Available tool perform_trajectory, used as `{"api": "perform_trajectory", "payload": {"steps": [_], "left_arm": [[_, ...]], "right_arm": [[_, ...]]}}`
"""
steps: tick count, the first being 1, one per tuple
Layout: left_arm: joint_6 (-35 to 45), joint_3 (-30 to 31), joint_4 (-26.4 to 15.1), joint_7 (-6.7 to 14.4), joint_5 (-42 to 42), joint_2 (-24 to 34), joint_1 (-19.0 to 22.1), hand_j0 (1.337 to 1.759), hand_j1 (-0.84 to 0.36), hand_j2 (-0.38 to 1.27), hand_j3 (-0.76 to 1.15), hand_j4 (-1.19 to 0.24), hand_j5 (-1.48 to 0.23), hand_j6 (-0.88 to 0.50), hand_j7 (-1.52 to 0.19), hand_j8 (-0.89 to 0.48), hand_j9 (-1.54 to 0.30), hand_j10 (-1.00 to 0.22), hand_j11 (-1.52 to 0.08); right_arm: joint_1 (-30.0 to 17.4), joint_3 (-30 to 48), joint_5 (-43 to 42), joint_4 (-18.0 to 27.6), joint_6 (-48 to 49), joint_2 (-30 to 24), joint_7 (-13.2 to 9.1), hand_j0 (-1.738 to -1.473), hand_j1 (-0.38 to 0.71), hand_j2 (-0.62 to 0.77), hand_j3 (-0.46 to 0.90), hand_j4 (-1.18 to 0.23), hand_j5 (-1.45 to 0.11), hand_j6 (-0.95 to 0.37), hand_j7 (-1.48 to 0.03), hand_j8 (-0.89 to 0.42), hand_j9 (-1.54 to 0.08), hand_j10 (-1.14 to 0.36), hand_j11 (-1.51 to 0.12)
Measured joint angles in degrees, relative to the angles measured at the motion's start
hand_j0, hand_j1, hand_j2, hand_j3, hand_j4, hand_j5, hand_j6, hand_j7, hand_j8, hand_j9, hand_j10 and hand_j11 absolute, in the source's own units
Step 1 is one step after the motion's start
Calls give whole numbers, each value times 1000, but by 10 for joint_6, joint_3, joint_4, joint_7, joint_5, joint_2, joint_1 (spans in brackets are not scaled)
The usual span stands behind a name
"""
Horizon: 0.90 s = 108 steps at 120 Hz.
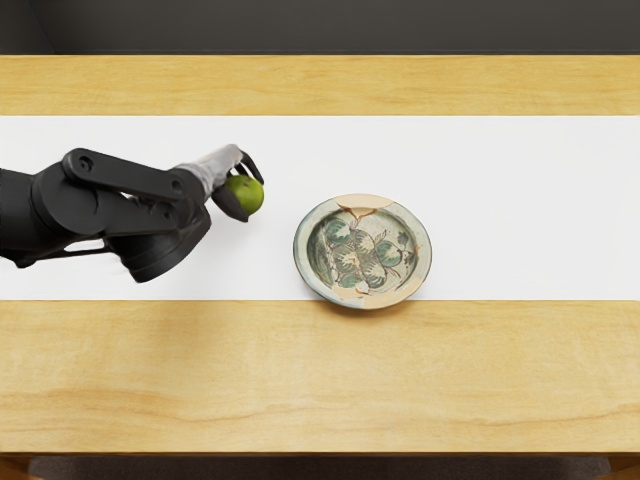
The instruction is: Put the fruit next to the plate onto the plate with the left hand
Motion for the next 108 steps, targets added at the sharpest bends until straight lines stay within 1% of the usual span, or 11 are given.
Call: {"api": "perform_trajectory", "payload": {"steps": [20, 47, 58, 63, 76, 80, 108], "left_arm": [[0, -2, -1, 0, -6, -19, -12, 1654, -215, 27, 0, -559, -744, -398, -757, -429, -741, -550, -741], [0, -5, -2, 0, -19, -38, -23, 1654, -213, 60, 0, -563, -744, -405, -755, -439, -741, -549, -741], [0, -6, -3, 0, -23, -49, -30, 1654, -220, 42, 0, -562, -741, -403, -753, -431, -740, -550, -740], [0, -7, -3, 0, -26, -57, -34, 1655, -223, 67, 0, -564, -741, -405, -753, -435, -738, -550, -738], [0, -13, -4, 0, -33, -78, -43, 1655, -225, 59, 0, -559, -740, -401, -751, -432, -737, -550, -737], [0, -15, -4, 0, -35, -83, -46, 1655, -222, 90, 0, -564, -742, -406, -752, -438, -737, -550, -736], [0, -20, -5, 0, -41, -103, -47, 1655, -219, 56, 0, -566, -739, -407, -750, -439, -736, -548, -736]], "right_arm": [[0, 0, 0, 0, 0, 0, 0, -1658, -349, 0, 0, 0, 0, 0, 0, 0, 0, 0, 0], [0, 0, 0, 0, 0, 0, 0, -1658, -349, 0, 0, 0, 0, 0, 0, 0, 0, 0, 0], [0, 0, 0, 0, 0, 0, 0, -1658, -349, 0, 0, 0, 0, 0, 0, 0, 0, 0, 0], [0, 0, 0, 0, 0, 0, 0, -1658, -349, 0, 0, 0, 0, 0, 0, 0, 0, 0, 0], [0, 0, 0, 0, 0, 0, 0, -1658, -349, 0, 0, 0, 0, 0, 0, 0, 0, 0, 0], [0, 0, 0, 0, 0, 0, 0, -1658, -349, 0, 0, 0, 0, 0, 0, 0, 0, 0, 0], [0, 0, 0, 0, 0, 0, 0, -1658, -349, 0, 0, 0, 0, 0, 0, 0, 0, 0, 0]]}}
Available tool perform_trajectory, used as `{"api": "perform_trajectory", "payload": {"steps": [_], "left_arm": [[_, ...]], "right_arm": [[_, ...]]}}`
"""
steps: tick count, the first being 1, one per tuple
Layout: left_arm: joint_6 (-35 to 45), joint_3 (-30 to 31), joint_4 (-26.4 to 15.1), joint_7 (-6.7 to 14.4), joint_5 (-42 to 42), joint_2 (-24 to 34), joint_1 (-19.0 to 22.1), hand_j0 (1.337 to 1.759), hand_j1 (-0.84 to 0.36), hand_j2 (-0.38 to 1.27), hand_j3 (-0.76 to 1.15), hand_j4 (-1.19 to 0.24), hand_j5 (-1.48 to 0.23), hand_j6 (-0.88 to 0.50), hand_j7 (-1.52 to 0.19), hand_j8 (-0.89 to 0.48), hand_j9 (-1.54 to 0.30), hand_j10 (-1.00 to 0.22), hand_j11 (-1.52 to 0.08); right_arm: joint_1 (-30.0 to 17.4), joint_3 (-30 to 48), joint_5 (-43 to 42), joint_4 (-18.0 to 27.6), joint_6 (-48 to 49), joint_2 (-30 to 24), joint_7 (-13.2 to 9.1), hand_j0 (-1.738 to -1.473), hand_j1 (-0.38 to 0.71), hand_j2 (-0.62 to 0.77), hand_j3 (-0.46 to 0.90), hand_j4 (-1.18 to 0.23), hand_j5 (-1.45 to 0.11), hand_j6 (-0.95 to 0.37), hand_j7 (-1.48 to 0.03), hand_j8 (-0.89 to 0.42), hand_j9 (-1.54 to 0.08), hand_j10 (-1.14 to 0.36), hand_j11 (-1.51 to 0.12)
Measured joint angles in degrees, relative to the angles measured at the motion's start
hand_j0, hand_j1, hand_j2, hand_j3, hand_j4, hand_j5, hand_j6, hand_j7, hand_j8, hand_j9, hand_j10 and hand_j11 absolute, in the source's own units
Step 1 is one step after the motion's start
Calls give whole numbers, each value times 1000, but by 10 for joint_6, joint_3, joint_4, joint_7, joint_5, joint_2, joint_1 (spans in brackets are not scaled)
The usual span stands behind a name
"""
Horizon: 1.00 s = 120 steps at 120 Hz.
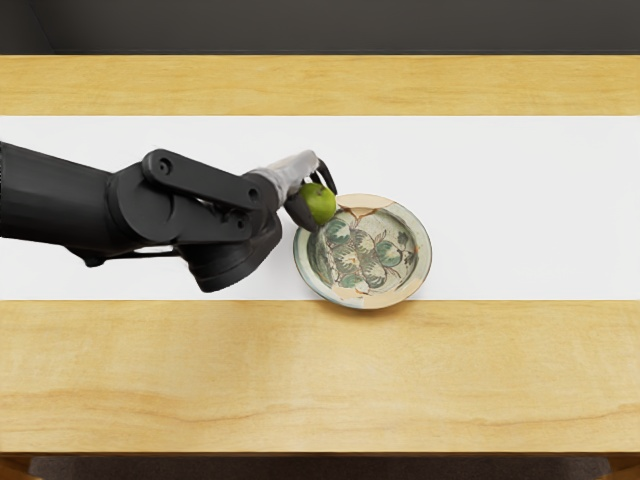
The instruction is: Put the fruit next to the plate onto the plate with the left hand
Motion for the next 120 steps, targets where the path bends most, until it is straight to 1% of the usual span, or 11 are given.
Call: {"api": "perform_trajectory", "payload": {"steps": [35, 98, 102, 120], "left_arm": [[0, -4, -11, 0, -5, -24, 0, 1655, -217, 50, 0, -568, -733, -410, -743, -442, -729, -544, -729], [-12, -22, -15, -1, -3, -24, 3, 1655, -220, 48, 0, -570, -722, -413, -732, -444, -719, -537, -719], [-12, -22, -14, -2, -3, -24, 3, 1655, -216, 63, 0, -574, -711, -416, -720, -448, -708, -530, -708], [-10, -24, -11, -3, -1, -24, 5, 1657, -144, 69, 0, -460, -582, -386, -586, -400, -580, -439, -580]], "right_arm": [[0, 0, 0, 0, 0, 0, 0, -1658, -349, 0, 0, 0, 0, 0, 0, 0, 0, 0, 0], [0, 0, 0, 0, 0, 0, 0, -1658, -349, 0, 0, 0, 0, 0, 0, 0, 0, 0, 0], [0, 0, 0, 0, 0, 0, 0, -1658, -349, 0, 0, 0, 0, 0, 0, 0, 0, 0, 0], [0, 0, 0, 0, 0, 0, 0, -1658, -349, 0, 0, 0, 0, 0, 0, 0, 0, 0, 0]]}}
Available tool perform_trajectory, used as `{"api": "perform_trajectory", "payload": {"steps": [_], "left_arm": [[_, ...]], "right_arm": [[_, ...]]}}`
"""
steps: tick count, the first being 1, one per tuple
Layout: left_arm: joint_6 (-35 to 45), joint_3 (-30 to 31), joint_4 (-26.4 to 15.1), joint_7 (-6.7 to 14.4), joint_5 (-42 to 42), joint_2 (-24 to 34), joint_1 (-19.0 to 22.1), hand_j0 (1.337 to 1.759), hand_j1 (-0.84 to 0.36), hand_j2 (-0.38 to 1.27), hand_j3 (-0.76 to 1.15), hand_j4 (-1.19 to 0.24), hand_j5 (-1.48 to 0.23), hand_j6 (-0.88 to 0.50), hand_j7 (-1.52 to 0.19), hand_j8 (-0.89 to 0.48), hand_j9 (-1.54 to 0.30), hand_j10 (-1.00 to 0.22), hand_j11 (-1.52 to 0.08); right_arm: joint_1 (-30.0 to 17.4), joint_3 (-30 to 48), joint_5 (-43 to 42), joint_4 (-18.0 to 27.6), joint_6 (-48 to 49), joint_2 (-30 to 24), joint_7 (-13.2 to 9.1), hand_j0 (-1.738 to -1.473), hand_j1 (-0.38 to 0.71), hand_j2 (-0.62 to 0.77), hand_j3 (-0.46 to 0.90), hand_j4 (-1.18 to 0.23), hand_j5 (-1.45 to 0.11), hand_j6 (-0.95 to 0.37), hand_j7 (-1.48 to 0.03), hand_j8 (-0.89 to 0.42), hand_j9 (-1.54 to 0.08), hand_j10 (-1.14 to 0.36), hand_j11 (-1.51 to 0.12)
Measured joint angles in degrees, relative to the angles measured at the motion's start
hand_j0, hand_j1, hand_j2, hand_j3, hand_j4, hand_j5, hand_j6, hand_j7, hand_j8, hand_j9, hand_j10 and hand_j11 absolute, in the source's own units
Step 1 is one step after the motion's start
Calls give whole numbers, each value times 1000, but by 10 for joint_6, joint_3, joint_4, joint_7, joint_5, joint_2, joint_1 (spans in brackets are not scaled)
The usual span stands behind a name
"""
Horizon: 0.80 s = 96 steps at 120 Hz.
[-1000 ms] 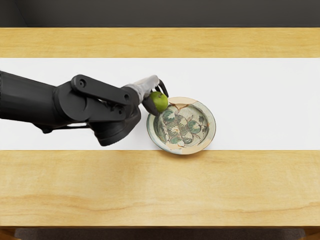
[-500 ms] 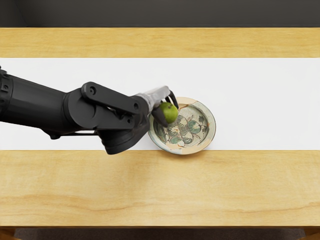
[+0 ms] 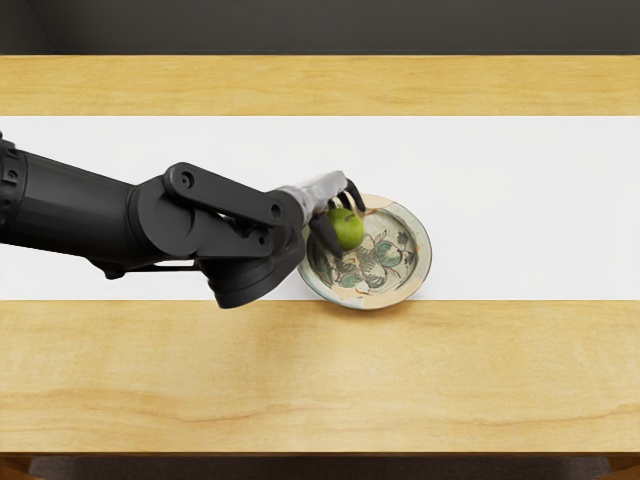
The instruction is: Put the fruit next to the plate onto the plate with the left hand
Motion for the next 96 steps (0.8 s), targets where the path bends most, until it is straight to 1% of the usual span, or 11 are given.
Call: {"api": "perform_trajectory", "payload": {"steps": [13, 24, 31, 47, 52, 57, 67, 74, 79, 89, 96], "left_arm": [[1, -3, 3, -1, 0, 0, -2, 1657, -65, 62, 0, -374, -477, -331, -480, -339, -476, -362, -476], [1, -10, 5, -1, 0, 0, -5, 1658, 48, 46, 0, -269, -344, -242, -346, -247, -344, -262, -344], [-1, -12, 5, -1, 1, 18, -7, 1658, 117, 36, 0, -208, -266, -187, -267, -191, -265, -202, -265], [-21, -21, 4, -1, 1, 113, -26, 1658, 220, 20, 0, -115, -147, -105, -148, -107, -147, -112, -147], [-44, -22, 4, -1, 1, 136, -29, 1658, 241, 17, 0, -97, -124, -88, -124, -90, -123, -94, -123], [-79, -23, 3, -1, 1, 171, -30, 1658, 257, 14, 0, -82, -104, -75, -105, -76, -104, -80, -104], [-139, -24, 3, -1, 2, 241, -27, 1658, 282, 11, 0, -59, -76, -55, -76, -56, -75, -58, -75], [-161, -24, 4, -2, 2, 276, -20, 1658, 295, 9, 0, -48, -61, -45, -62, -45, -61, -47, -61], [-172, -23, 4, -2, 3, 314, -10, 1658, 302, 8, 0, -42, -54, -39, -54, -40, -53, -41, -53], [-211, -23, 4, -3, 7, 392, -9, 1658, 312, 6, 0, -33, -42, -32, -42, -32, -42, -32, -42], [-241, -23, 4, -4, 16, 425, -8, 1658, 317, 6, 0, -28, -36, -27, -36, -27, -36, -28, -36]], "right_arm": [[0, 0, 0, 0, 0, 0, 0, -1658, -349, 0, 0, 0, 0, 0, 0, 0, 0, 0, 0], [0, 0, 0, 0, 0, 0, 0, -1658, -349, 0, 0, 0, 0, 0, 0, 0, 0, 0, 0], [0, 0, 0, 0, 0, 0, 0, -1658, -349, 0, 0, 0, 0, 0, 0, 0, 0, 0, 0], [0, 0, 0, 0, 0, 0, 0, -1658, -349, 0, 0, 0, 0, 0, 0, 0, 0, 0, 0], [0, 0, 0, 0, 0, 0, 0, -1658, -349, 0, 0, 0, 0, 0, 0, 0, 0, 0, 0], [0, 0, 0, 0, 0, 0, 0, -1658, -349, 0, 0, 0, 0, 0, 0, 0, 0, 0, 0], [0, 0, 0, 0, 0, 0, 0, -1658, -349, 0, 0, 0, 0, 0, 0, 0, 0, 0, 0], [0, 0, 0, 0, 0, 0, 0, -1658, -349, 0, 0, 0, 0, 0, 0, 0, 0, 0, 0], [0, 0, 0, 0, 0, 0, 0, -1658, -349, 0, 0, 0, 0, 0, 0, 0, 0, 0, 0], [0, 0, 0, 0, 0, 0, 0, -1658, -349, 0, 0, 0, 0, 0, 0, 0, 0, 0, 0], [0, 0, 0, 0, 0, 0, 0, -1658, -349, 0, 0, 0, 0, 0, 0, 0, 0, 0, 0]]}}
